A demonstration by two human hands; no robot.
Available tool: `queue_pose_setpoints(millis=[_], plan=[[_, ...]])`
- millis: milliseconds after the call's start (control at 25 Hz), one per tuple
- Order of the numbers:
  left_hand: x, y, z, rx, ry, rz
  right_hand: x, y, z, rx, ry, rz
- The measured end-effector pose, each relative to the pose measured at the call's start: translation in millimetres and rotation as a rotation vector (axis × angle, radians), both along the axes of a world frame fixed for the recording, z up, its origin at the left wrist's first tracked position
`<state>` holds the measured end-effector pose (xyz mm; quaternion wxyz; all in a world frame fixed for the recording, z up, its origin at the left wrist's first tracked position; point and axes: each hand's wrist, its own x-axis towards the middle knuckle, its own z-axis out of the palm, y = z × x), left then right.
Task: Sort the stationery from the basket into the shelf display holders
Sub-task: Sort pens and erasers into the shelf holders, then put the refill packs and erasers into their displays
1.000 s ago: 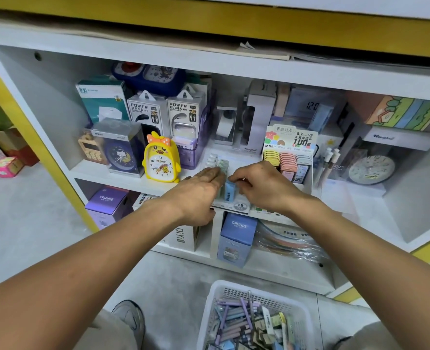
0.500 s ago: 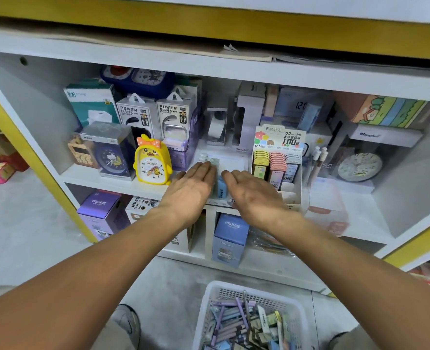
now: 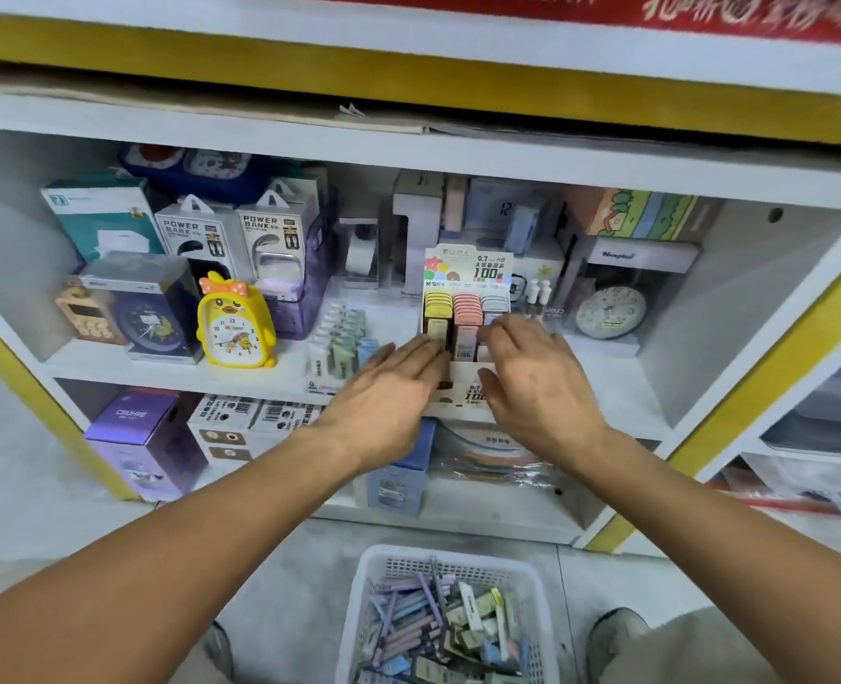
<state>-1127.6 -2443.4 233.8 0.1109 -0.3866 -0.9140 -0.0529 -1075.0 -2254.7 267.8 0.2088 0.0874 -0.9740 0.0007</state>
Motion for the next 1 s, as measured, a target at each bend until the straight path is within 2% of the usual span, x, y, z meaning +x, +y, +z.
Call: queue_pose_setpoints(millis=[160,400,480,560,640,680,760,840,920,1000], plan=[[15,25,-16,-0.117,-0.034,-0.072,23,23,-7,0.082,-0.087,-0.146],[15,21,-20,-0.12,-0.071,-0.055,24,23,-11,0.125,-0.141,-0.134],[19,18,-19,-0.134,-0.072,-0.058,28,21,-9,0.187,-0.09,-0.15],[27,18,-18,-0.118,0.002,-0.099,37,18,-10,0.213,0.035,-0.127],[34,23,-20,-0.076,0.063,-0.137,46,13,-22,0.163,0.123,-0.042],[40,25,-27,-0.071,0.013,-0.128,53,7,-36,0.105,0.09,-0.01],[53,27,-51,-0.138,-0.227,-0.048,66,-5,-77,-0.054,-0.148,-0.019],[66,27,-91,-0.303,-0.471,0.029,79,-12,-130,-0.183,-0.546,-0.101],[79,24,-136,-0.413,-0.608,0.06,93,-12,-186,-0.241,-0.888,-0.148],[93,17,-178,-0.424,-0.72,0.091,109,-9,-229,-0.276,-1.049,-0.183]])
